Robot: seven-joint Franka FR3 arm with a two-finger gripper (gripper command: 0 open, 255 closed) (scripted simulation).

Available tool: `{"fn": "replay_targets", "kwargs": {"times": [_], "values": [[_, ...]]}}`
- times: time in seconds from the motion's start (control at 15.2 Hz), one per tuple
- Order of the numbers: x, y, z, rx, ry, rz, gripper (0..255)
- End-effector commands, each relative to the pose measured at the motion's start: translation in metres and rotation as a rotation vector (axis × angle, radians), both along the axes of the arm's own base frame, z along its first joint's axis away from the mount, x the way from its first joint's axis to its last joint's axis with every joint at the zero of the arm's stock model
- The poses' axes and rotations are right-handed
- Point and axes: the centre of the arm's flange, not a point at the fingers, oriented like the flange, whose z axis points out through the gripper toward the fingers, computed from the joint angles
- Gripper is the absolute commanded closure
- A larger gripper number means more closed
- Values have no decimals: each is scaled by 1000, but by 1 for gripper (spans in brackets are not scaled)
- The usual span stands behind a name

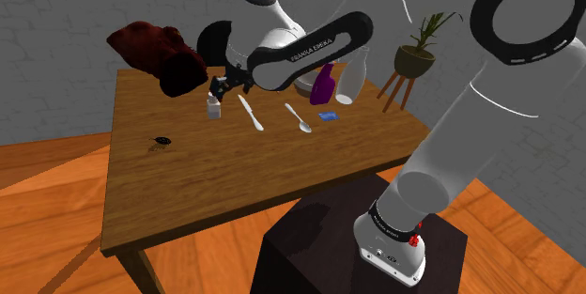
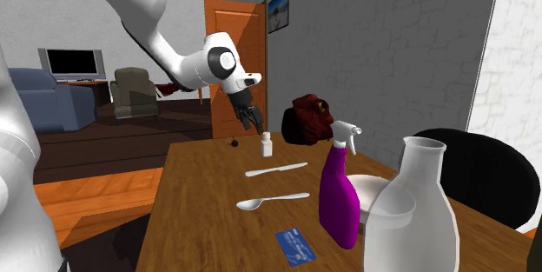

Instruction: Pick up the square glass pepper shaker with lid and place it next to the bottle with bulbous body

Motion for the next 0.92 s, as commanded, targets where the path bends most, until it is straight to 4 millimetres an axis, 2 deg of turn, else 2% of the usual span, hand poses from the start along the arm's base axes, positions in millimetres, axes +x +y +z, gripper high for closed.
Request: {"fn": "replay_targets", "kwargs": {"times": [0.0, 0.2, 0.73, 0.86], "values": [[18, 12, -18, 5, -11, -5, 0], [43, 26, -44, 9, -25, -12, 0], [59, 22, -82, 9, -26, -12, 0], [59, 22, -82, 9, -26, -12, 0]]}}
